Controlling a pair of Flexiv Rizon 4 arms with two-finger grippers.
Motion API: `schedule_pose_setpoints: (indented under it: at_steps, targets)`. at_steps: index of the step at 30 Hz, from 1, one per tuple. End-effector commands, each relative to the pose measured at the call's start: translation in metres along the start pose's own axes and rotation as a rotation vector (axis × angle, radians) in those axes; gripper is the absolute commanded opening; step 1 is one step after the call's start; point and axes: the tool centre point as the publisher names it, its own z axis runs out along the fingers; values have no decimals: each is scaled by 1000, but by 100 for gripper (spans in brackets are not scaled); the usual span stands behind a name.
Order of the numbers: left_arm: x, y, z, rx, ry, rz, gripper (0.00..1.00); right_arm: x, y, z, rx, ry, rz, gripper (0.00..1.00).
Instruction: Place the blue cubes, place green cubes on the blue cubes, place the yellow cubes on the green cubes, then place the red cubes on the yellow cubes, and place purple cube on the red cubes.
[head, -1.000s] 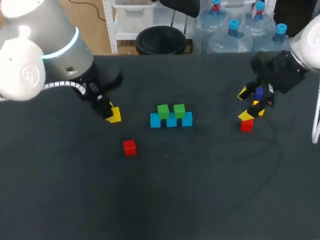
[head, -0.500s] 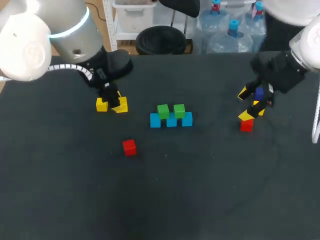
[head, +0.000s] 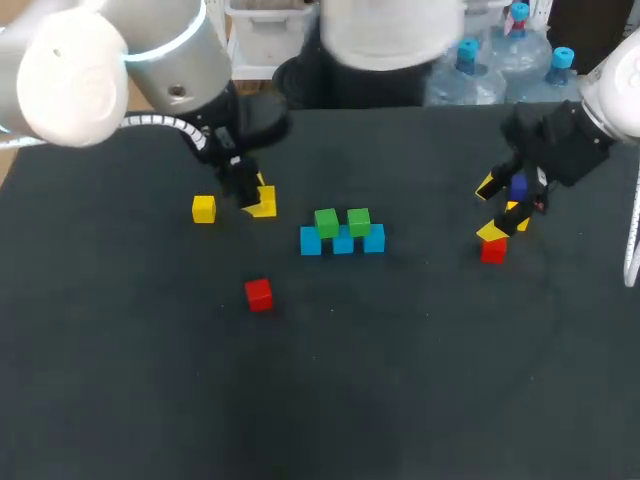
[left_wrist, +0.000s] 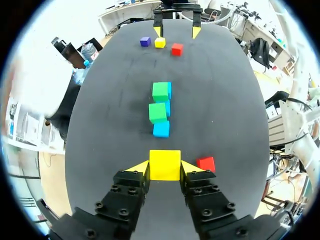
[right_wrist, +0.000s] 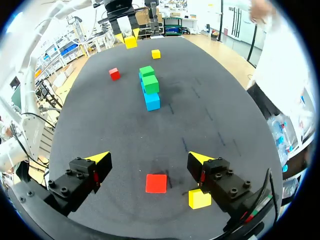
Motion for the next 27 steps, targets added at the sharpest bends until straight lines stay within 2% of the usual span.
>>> schedule_pose_setpoints:
  at_steps: [1,16,27]
  targets:
    - [-14,10,3,14,18,9,0,0,-1,1,-1,-2,-1,100]
    - [-50,20,17,22,-21,13,0,0,-1,1,-1,-2,-1,100]
    - [-73,23,25,25,-21,1,0,0,-1,1,-1,-2,-1,100]
